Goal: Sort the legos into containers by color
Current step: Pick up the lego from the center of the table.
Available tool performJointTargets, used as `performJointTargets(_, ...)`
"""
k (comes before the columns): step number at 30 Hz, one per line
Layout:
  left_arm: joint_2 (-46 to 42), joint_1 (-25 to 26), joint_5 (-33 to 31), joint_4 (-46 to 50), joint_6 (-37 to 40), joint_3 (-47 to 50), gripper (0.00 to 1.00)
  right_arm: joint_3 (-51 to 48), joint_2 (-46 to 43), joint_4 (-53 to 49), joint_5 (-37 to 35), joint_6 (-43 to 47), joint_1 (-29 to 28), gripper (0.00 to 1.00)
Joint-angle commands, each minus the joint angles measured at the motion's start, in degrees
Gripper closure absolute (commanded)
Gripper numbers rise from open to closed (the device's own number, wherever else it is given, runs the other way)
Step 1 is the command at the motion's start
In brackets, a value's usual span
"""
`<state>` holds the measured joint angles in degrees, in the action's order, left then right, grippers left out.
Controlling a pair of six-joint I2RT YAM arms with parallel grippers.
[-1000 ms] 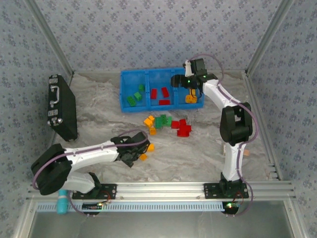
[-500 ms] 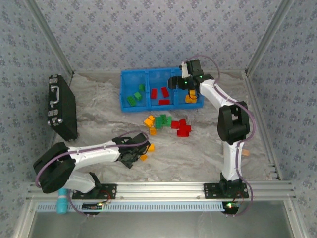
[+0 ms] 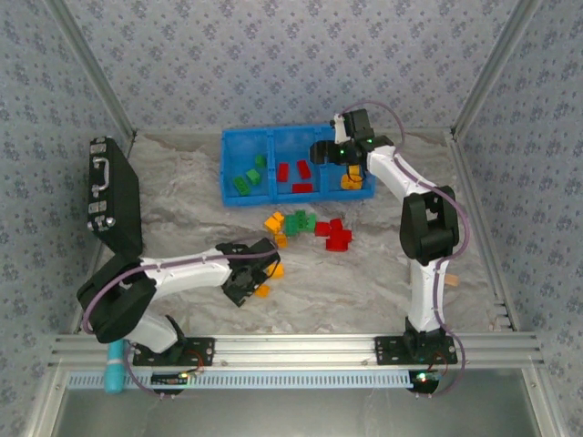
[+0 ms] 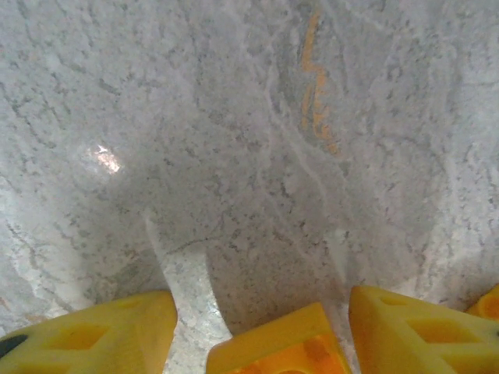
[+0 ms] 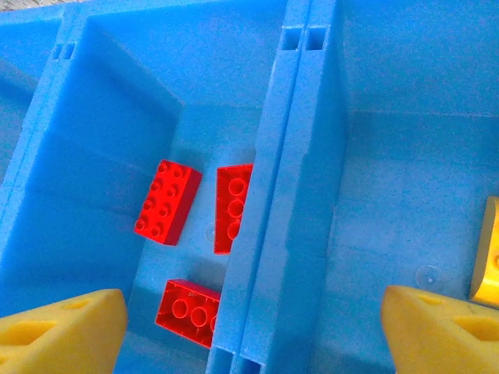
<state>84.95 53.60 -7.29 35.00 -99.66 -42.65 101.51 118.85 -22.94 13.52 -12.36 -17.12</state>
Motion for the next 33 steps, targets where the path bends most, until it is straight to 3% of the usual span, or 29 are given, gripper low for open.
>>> performJointTargets(1,4.4,-0.6,3.0,-10.1,0.1,0.6,0.41,0.6,-1.1,-1.2,-1.2,1.0,0.9,0.14)
performJointTargets(10,9.2,-0.8,4.8,-9.5,2.8,-5.3,0.48,0.5,-1.5,-0.7,-0.2,0.4,2.1,0.14)
performJointTargets(19,9.5,-1.2,4.8,-7.6,4.0,-6.9,0.65,0.4,-1.8,-0.6,0.2,0.0,3.4,0.15)
performJointTargets(29,7.5,-6.1,4.6,0.7,15.4,-19.6,0.69,-1.3,-6.2,-2.0,-2.2,1.5,6.1,0.14)
performJointTargets(33,7.3,-8.5,1.7,1.6,19.4,-27.1,0.69,-4.4,-10.0,-1.3,-4.1,1.9,7.5,0.14)
